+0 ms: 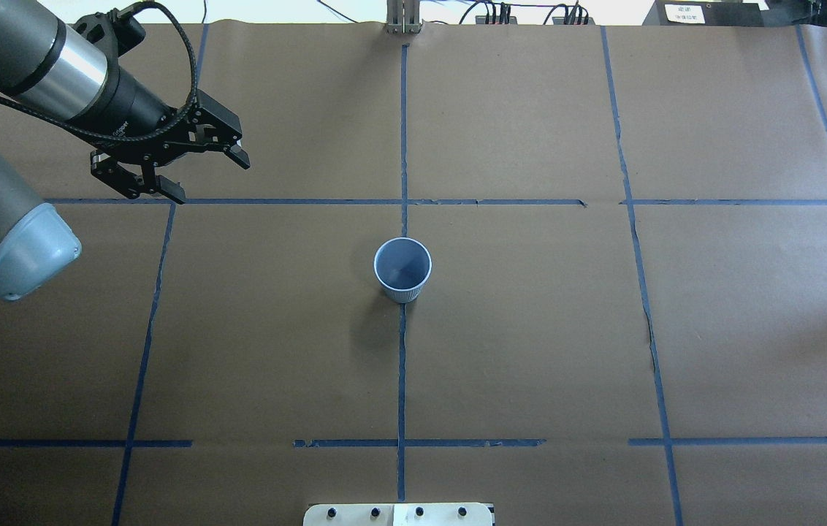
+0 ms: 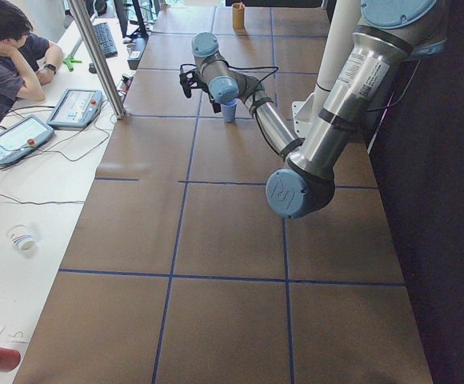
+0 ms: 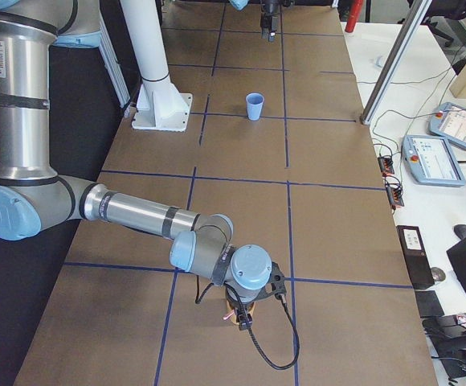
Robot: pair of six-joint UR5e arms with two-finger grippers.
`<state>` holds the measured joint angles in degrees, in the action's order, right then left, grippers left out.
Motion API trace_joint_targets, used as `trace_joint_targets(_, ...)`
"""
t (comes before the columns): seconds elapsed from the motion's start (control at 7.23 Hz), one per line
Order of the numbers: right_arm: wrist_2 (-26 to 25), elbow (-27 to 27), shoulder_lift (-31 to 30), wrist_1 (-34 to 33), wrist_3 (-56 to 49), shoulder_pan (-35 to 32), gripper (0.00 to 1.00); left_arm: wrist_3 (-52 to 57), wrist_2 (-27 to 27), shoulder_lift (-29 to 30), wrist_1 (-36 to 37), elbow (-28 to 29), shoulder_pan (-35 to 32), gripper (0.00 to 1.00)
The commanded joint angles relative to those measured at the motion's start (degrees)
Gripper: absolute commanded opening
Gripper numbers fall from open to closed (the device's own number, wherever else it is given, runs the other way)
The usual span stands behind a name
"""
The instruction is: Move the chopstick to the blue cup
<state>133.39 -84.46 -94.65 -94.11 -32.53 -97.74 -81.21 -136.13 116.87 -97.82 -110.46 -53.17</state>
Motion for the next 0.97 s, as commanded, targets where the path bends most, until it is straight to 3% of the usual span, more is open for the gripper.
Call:
trace_joint_targets(0.0,-0.5,-0.4,-1.1,0.1,-0.2,-0.2,0.89,0.0,0.1,-0.8,0.0,-0.1,0.1,1.00)
trace_joint_targets(0.28,-0.5,-0.4,-1.9,0.1,-0.5,-0.9,0.86,0.0,0.2,-0.9,0.0,-0.1,0.2,1.00)
trace_joint_targets(0.55,-0.4,-0.4,-2.4,0.1,-1.8,-1.7,0.65,0.0,0.1,-0.9,0.0,-0.1,0.2,1.00)
trace_joint_targets(0.83,-0.5,-1.1,-2.2,0.0,-1.9,-2.5,0.52,0.0,0.1,-1.0,0.0,-0.7,0.1,1.00)
